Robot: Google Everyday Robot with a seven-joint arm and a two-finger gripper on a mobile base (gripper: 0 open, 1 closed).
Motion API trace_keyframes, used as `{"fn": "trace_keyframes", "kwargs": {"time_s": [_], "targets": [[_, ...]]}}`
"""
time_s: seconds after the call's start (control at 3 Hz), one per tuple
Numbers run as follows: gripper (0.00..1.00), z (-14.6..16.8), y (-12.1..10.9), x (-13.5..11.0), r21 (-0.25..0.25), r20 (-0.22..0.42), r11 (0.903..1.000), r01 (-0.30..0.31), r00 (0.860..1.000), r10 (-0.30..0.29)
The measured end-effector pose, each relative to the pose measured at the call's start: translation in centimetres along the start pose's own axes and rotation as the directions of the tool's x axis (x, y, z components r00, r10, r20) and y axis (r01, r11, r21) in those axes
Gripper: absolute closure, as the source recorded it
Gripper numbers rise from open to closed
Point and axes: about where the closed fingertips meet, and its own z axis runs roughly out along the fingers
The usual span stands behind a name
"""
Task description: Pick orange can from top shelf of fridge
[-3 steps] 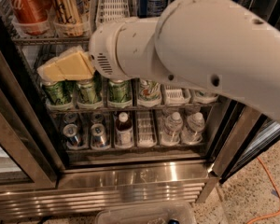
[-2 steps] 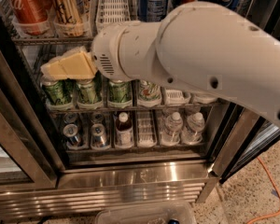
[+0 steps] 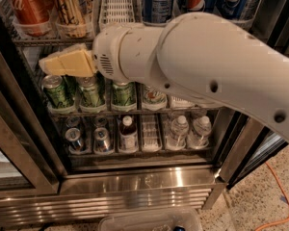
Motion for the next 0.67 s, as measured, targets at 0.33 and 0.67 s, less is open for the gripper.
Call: {"fn": "trace_keyframes", "kwargs": {"time_s": [0.33,0.67], "targets": [[0.0,0.19,0.24,-0.11,0.02,0.001,0.9998,-0.005,1.0,0.005],[0.0,0.42,0.33,-0.4,0.045,0.009,0.999,-0.005,1.0,0.004]]}}
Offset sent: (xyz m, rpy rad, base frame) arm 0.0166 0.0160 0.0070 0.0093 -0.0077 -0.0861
